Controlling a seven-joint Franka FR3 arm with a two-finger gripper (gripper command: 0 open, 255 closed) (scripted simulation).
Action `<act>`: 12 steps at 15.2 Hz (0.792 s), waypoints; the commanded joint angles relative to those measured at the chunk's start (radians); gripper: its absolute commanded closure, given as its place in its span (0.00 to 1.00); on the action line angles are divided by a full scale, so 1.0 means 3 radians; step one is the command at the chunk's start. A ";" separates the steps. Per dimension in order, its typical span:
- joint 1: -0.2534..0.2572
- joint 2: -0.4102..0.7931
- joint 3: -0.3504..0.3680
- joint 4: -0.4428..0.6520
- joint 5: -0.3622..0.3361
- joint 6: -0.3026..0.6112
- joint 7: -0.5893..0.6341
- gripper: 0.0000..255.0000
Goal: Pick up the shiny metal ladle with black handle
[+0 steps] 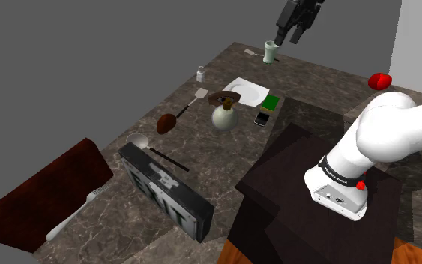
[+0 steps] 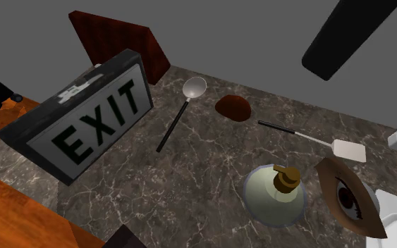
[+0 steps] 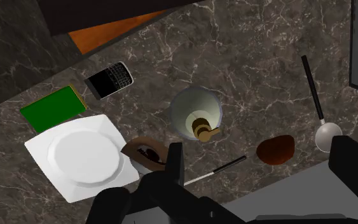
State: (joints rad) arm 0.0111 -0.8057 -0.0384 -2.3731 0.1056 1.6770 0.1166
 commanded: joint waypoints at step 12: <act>0.0224 0.1039 0.0512 0.0026 0.0074 0.0871 0.0237 0.00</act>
State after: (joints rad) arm 0.0729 -0.5193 0.1017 -2.3635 0.1281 1.9145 0.1807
